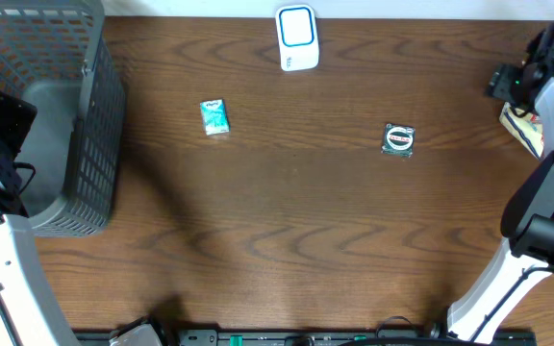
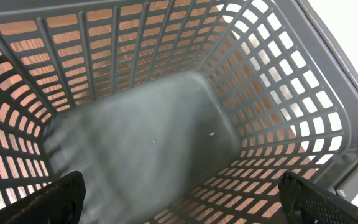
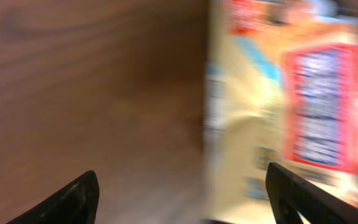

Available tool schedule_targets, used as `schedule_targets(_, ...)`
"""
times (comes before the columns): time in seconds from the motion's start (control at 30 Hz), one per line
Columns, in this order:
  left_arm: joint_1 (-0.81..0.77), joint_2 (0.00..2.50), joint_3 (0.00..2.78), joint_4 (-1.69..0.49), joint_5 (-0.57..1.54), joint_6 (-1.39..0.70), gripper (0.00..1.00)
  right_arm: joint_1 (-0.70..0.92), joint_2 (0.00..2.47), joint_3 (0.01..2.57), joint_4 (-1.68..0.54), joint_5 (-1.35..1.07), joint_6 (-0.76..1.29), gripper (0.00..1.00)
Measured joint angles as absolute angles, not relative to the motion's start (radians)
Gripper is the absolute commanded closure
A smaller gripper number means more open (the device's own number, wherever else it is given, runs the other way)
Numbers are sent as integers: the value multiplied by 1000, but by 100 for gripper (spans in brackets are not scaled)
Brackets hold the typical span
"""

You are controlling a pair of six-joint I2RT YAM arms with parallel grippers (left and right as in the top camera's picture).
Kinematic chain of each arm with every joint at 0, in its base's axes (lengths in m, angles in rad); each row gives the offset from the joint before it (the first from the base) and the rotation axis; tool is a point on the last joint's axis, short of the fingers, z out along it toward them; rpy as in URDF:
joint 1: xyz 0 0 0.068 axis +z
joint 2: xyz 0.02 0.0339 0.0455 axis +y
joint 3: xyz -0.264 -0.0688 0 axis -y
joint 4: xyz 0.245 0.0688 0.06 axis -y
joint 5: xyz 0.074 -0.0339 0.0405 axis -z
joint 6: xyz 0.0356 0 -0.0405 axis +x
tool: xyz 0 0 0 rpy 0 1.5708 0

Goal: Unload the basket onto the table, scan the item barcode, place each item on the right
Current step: 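Reach the right gripper to the dark-green Zam-Buk tin and grasp it, then lift the Zam-Buk tin toward the scanner face, right gripper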

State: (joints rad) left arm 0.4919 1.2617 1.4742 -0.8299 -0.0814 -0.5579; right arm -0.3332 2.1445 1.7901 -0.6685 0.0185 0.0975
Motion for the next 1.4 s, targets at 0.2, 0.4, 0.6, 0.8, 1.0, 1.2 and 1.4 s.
schedule_targets(0.2, 492, 1262, 1474, -830, -81, -558, 3, -224, 2144, 1790, -623, -149, 97, 25)
schedule_targets(0.4, 492, 1262, 1474, -830, -81, -558, 3, -87, 2144, 1790, -735, -200, 96, 14)
schedule_targets(0.6, 492, 1262, 1474, -830, -81, -558, 2, 37, 2144, 1782, -967, -209, 97, 20)
schedule_targets(0.8, 492, 1262, 1474, -830, -81, -558, 2, 89, 2144, 1730, -1000, -184, 134, 18)
schedule_targets(1.0, 492, 1262, 1474, -830, -81, -558, 2, 92, 2144, 1633, -1007, -41, 261, 12)
schedule_targets(1.2, 492, 1262, 1474, -830, -81, -558, 2, 92, 2144, 1604, -1004, 47, 296, 12)
schedule_targets(1.4, 492, 1262, 1474, -830, -81, -558, 2, 92, 2144, 1600, -981, 66, 275, 24)
